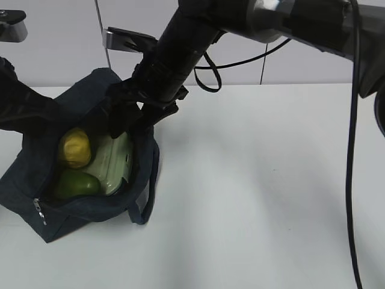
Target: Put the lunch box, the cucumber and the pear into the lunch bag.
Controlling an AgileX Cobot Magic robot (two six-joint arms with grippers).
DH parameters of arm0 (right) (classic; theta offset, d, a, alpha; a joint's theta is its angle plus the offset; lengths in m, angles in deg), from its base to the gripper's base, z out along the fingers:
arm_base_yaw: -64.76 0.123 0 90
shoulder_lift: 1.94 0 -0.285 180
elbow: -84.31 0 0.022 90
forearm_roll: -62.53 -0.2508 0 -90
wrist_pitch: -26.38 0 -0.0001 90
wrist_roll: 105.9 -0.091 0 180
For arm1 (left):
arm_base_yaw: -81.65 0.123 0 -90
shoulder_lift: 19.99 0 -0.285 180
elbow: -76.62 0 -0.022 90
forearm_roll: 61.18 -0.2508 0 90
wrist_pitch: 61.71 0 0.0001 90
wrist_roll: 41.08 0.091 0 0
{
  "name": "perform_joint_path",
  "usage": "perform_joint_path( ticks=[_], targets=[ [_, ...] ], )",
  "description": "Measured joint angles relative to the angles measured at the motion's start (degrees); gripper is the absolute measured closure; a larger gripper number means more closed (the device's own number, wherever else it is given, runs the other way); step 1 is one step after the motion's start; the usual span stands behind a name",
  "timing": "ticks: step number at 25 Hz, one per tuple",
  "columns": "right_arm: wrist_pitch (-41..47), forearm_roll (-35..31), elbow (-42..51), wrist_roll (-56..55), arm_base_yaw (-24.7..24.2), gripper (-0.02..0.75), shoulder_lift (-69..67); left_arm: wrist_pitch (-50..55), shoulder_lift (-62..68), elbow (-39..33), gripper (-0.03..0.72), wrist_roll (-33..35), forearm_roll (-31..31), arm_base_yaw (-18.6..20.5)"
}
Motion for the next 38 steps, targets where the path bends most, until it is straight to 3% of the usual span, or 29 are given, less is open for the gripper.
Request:
perform_joint_path(
  ticks=[8, 21, 30, 38],
  targets=[
    [1.11, 8.60, 0.00, -3.20, 0.00, 0.209, 4.79, 0.00, 0.00, 0.00, 0.687, 0.00, 0.00, 0.00],
    [1.42, 13.09, 0.00, -10.02, 1.09, 0.209, 5.08, 0.00, 0.00, 0.00, 0.687, 0.00, 0.00, 0.00],
    [1.42, 11.25, 0.00, -10.43, 1.09, 0.211, 1.09, 0.00, 0.00, 0.00, 0.687, 0.00, 0.00, 0.00],
    [1.42, 10.99, 0.11, -10.43, 1.09, 0.403, 0.00, 0.00, 0.00, 0.00, 0.687, 0.00, 0.00, 0.00]
  ],
)
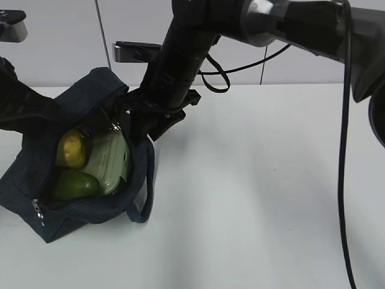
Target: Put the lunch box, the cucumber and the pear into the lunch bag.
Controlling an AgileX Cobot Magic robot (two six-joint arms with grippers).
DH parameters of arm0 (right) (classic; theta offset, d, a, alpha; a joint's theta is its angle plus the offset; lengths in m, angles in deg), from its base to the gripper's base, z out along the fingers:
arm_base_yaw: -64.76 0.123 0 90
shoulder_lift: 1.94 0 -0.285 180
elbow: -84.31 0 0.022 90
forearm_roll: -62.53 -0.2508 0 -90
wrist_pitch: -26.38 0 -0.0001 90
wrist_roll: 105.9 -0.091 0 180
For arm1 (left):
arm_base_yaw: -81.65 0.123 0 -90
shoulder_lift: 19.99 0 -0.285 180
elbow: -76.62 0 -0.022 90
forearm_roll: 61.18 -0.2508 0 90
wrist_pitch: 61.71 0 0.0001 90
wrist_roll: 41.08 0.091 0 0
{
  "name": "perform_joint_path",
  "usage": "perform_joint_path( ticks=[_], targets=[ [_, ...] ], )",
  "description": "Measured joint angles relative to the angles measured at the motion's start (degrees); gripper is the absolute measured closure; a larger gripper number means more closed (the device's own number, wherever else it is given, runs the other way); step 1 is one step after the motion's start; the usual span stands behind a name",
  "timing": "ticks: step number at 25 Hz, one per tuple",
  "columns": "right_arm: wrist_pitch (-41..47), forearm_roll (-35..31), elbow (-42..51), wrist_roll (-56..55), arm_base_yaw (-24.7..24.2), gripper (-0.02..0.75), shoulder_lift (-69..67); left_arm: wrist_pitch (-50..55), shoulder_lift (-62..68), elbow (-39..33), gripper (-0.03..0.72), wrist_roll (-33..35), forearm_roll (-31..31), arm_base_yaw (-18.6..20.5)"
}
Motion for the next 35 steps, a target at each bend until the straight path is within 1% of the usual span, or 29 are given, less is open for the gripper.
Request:
perform_joint_path(
  ticks=[3, 6, 8, 9, 12, 13, 14, 17, 19, 22, 25, 29, 33, 35],
  targets=[
    [0.00, 0.00, 0.00, 0.00, 0.00, 0.430, -0.95, 0.00, 0.00, 0.00, 0.687, 0.00, 0.00, 0.00],
    [0.00, -0.77, 0.00, 0.00, 0.00, 0.434, -1.60, 0.00, 0.00, 0.00, 0.687, 0.00, 0.00, 0.00],
    [0.00, -1.09, 0.00, 0.00, 0.00, 0.454, -1.84, 0.00, 0.00, 0.00, 0.687, 0.00, 0.00, 0.00],
    [0.00, -1.26, 0.00, 0.00, 0.00, 0.485, -1.95, 0.00, 0.00, 0.00, 0.687, 0.00, 0.00, 0.00],
    [0.00, -1.41, 0.00, 0.00, 0.00, 0.650, -2.17, 0.00, 0.00, 0.00, 0.687, 0.00, 0.00, 0.00],
    [0.00, -1.41, 0.00, 0.00, 0.00, 0.686, -2.27, 0.00, 0.00, 0.00, 0.687, 0.00, 0.00, 0.00],
    [0.00, -1.41, 0.00, 0.00, 0.00, 0.699, -2.27, 0.00, 0.00, 0.00, 0.687, 0.00, 0.00, 0.00],
    [0.00, -1.03, 0.00, 0.00, 0.00, 0.710, -2.29, 0.00, 0.00, 0.00, 0.687, 0.00, 0.00, 0.00],
    [0.00, 0.43, 0.00, 0.00, 0.00, 0.713, -1.90, 0.00, 0.00, 0.00, 0.687, 0.00, 0.00, -0.08],
    [-0.10, 5.46, 0.08, -0.32, 0.13, 0.714, 0.17, 0.06, 0.00, 0.00, 0.687, -0.02, 1.33, -0.96],
    [0.41, 8.91, 0.33, -0.45, 0.00, 0.715, 3.17, -0.18, 0.00, 0.00, 0.687, -0.07, 2.90, -2.86],
    [1.41, 12.79, 0.48, -0.45, -0.47, 0.715, 7.33, -1.69, 0.00, 0.00, 0.687, -0.16, 6.37, -5.90],
    [2.17, 16.32, 0.72, -0.45, -1.15, 0.716, 10.78, -2.69, 0.00, 0.00, 0.687, -0.21, 12.59, -8.36],
    [2.17, 18.13, 1.78, -0.45, -1.79, 0.716, 12.46, -3.14, 0.00, 0.35, 0.687, -0.21, 14.67, -9.25]
  ],
)
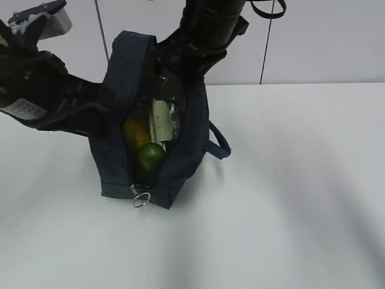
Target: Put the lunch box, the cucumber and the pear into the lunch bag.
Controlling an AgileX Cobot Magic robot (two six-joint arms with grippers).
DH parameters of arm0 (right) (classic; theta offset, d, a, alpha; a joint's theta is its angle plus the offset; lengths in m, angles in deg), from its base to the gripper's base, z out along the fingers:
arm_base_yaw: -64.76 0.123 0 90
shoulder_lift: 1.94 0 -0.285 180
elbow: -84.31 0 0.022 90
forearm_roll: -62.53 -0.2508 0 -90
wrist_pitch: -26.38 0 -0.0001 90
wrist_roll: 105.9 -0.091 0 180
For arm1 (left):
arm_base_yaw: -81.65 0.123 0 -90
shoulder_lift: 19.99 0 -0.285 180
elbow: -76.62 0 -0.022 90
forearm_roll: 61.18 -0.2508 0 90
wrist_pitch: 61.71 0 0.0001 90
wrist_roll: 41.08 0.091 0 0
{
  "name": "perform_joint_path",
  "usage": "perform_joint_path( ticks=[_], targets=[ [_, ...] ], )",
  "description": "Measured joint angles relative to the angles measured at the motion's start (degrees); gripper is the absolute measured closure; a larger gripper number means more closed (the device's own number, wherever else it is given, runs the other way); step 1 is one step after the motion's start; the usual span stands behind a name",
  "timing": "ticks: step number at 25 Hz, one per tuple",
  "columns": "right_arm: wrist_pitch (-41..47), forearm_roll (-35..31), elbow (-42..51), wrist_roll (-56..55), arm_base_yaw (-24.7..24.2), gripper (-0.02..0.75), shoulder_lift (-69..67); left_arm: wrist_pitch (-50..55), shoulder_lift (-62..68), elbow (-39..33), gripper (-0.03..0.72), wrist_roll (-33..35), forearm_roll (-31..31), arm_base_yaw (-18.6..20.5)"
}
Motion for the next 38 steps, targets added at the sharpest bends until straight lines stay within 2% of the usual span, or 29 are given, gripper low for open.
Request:
perform_joint_path(
  ticks=[6, 12, 26, 33, 36, 38],
  targets=[
    [-0.10, 2.68, 7.33, 0.00, -1.34, 0.717, 3.25, -0.90, 0.00, 2.58, 0.687, -0.07, 5.06, -2.83],
    [-0.10, 5.15, 11.35, -0.96, -1.39, 0.717, 4.08, -0.90, 0.05, 2.80, 0.687, -0.24, 6.12, -5.95],
    [-0.22, 8.93, 11.55, -2.80, -1.49, 0.717, 5.45, -2.23, 5.71, 2.97, 0.687, -0.24, 6.12, -6.03],
    [-0.22, 7.15, 11.55, -2.92, -1.49, 0.713, 5.45, -2.64, 6.45, 3.14, 0.683, -0.24, 5.88, -6.03],
    [-0.76, 7.00, 11.55, -2.92, -1.49, 0.657, 5.45, -2.71, 6.94, 3.24, 0.655, -0.24, 5.31, -6.03],
    [-1.29, 6.89, 11.55, -2.92, -1.49, 0.575, 5.45, -2.78, 6.94, 3.24, 0.622, -0.24, 4.62, -6.03]
  ],
)
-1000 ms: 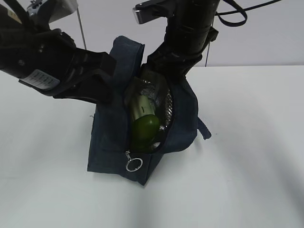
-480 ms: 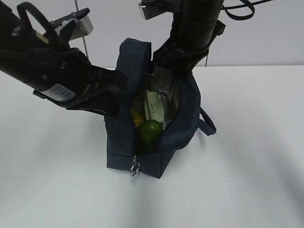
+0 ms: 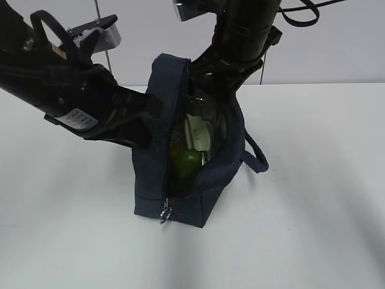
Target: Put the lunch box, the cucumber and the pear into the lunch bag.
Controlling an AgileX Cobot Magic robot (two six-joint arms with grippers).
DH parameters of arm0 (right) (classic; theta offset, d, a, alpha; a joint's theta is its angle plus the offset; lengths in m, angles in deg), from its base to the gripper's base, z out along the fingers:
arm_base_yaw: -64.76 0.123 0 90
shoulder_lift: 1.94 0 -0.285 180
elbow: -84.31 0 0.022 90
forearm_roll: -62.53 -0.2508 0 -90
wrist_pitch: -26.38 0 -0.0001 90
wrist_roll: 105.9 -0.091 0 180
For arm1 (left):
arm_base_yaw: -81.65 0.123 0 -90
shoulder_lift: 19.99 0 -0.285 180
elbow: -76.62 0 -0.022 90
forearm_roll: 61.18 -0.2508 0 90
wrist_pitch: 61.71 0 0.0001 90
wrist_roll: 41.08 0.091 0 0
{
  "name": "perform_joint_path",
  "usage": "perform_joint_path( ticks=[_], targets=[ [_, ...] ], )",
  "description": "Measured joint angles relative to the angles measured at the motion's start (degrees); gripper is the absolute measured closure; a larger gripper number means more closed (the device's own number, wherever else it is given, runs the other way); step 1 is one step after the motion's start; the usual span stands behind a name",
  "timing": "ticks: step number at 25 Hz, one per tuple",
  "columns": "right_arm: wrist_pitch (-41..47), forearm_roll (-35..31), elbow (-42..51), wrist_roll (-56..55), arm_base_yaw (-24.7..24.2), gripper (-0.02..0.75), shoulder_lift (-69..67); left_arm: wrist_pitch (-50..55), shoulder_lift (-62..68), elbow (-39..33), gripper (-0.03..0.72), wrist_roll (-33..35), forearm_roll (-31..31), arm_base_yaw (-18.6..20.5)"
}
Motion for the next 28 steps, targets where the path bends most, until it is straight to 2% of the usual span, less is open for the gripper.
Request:
perform_joint_path(
  ticks=[4, 7, 12, 23, 28],
  targets=[
    [-0.27, 0.00, 0.00, -0.10, 0.00, 0.393, 0.00, 0.06, 0.00, 0.07, 0.532, 0.00, -0.17, 0.00],
    [-0.27, 0.24, 0.00, -0.90, 0.00, 0.331, 0.00, 0.65, -0.24, 0.07, 0.477, 0.00, -0.83, 0.00],
    [-0.27, 0.70, 0.00, -1.38, 0.00, 0.314, 0.24, 2.87, -2.66, 0.07, 0.438, 0.00, -5.53, 0.00],
    [-0.27, 0.23, 0.00, -1.38, 0.00, 0.314, 7.58, 8.71, -8.25, 0.07, 0.433, 0.00, -13.78, 0.00],
    [-0.16, -0.40, 0.00, -1.00, 0.00, 0.314, 13.20, 10.91, -9.29, 0.07, 0.433, 0.00, -14.62, 0.00]
  ],
)
